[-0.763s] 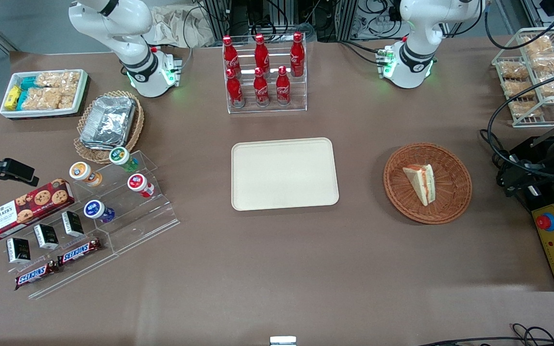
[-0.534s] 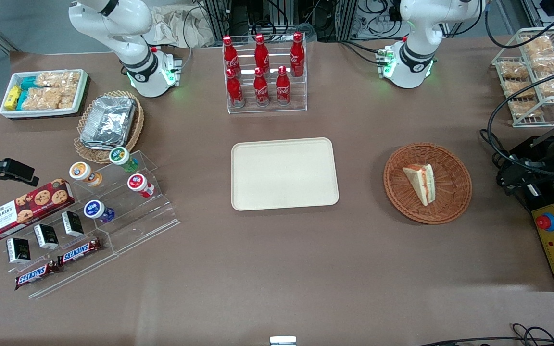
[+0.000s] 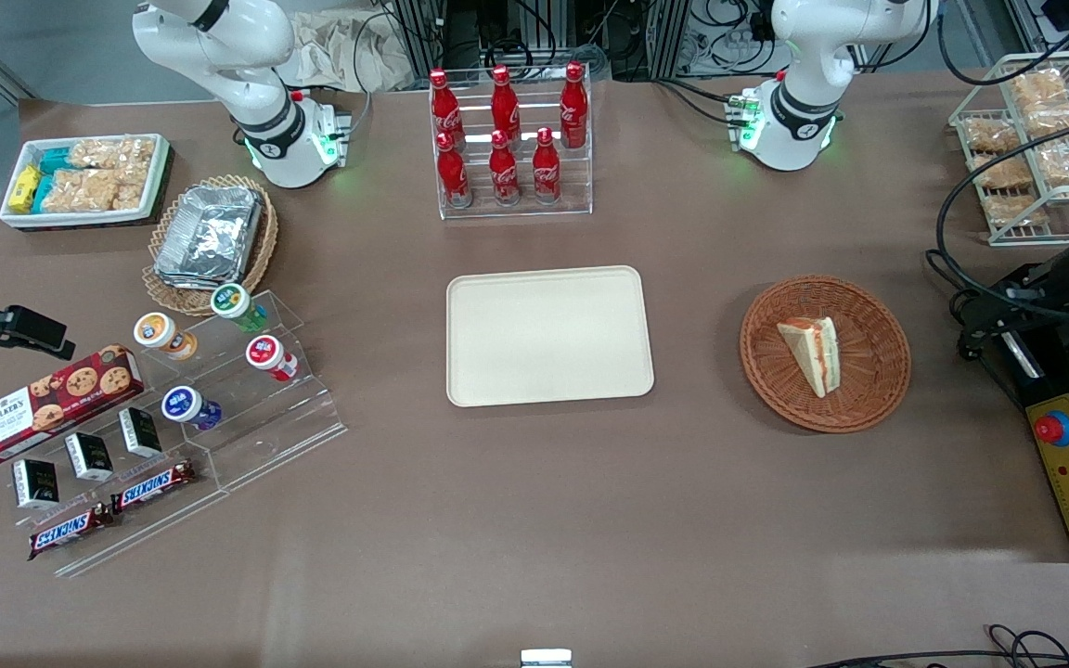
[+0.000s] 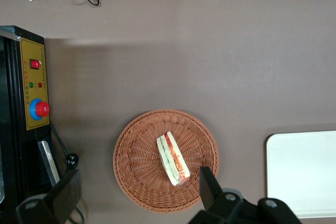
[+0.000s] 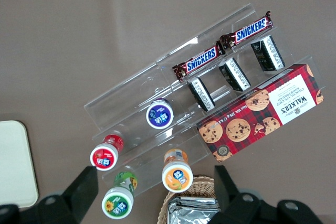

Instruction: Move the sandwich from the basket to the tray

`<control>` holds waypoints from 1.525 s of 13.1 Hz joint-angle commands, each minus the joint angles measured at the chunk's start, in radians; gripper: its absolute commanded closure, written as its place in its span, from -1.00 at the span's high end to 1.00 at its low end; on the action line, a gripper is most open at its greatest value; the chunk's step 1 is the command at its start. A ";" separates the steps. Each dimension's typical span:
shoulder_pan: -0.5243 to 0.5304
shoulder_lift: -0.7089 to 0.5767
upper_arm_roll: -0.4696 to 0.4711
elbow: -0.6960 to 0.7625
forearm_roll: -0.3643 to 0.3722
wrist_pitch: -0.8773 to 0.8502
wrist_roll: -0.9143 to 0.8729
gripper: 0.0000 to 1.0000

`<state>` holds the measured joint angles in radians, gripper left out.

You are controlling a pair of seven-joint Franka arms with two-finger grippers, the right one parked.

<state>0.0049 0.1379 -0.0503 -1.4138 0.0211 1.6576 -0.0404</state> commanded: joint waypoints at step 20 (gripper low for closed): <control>0.003 -0.195 -0.006 -0.704 -0.112 0.430 -0.496 0.99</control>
<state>0.0155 -0.0440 -0.0484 -2.0394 -0.0824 2.0149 -0.4754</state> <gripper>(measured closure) 0.000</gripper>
